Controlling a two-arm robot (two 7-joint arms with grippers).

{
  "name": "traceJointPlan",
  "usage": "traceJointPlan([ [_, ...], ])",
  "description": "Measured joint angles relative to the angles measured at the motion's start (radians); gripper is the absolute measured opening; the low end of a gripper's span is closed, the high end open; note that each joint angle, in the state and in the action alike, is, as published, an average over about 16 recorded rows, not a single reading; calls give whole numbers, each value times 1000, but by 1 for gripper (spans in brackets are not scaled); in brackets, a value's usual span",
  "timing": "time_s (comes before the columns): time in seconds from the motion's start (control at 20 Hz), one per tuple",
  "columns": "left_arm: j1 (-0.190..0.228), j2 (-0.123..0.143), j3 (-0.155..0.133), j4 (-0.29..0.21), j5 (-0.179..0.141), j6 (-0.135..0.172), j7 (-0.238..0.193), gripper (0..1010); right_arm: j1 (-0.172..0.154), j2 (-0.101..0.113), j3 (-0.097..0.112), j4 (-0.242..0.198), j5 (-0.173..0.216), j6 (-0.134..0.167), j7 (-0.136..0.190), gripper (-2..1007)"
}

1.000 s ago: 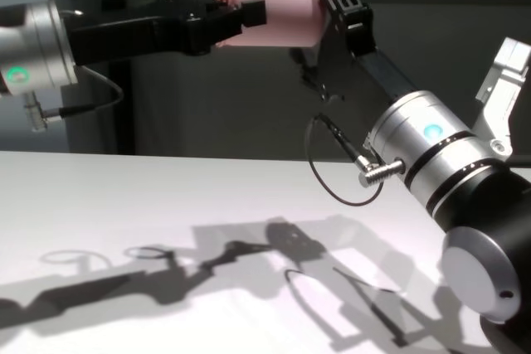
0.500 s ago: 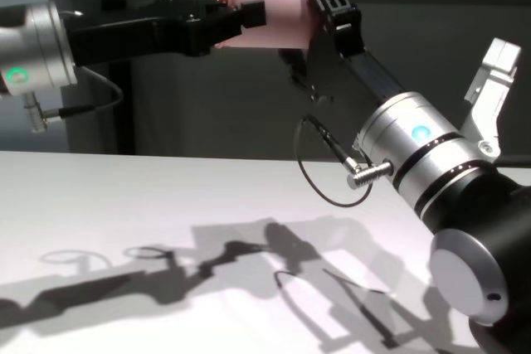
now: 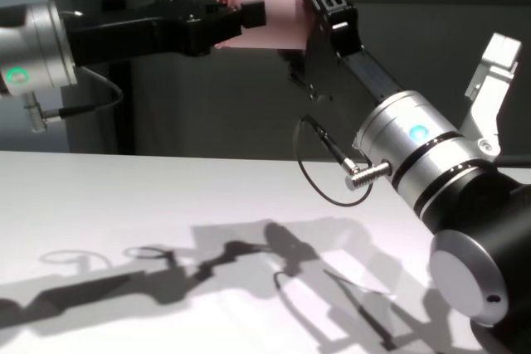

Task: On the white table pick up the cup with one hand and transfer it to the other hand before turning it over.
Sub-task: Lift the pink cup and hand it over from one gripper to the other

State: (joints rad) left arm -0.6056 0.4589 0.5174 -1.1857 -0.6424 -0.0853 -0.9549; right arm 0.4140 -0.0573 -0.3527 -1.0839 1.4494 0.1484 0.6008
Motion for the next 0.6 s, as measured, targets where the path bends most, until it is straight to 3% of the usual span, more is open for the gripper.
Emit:
traceJointPlan([
  [0.6,0,0,0,0,0,0,0,46,-5,20,-19,-16,15,-16,-5,880],
])
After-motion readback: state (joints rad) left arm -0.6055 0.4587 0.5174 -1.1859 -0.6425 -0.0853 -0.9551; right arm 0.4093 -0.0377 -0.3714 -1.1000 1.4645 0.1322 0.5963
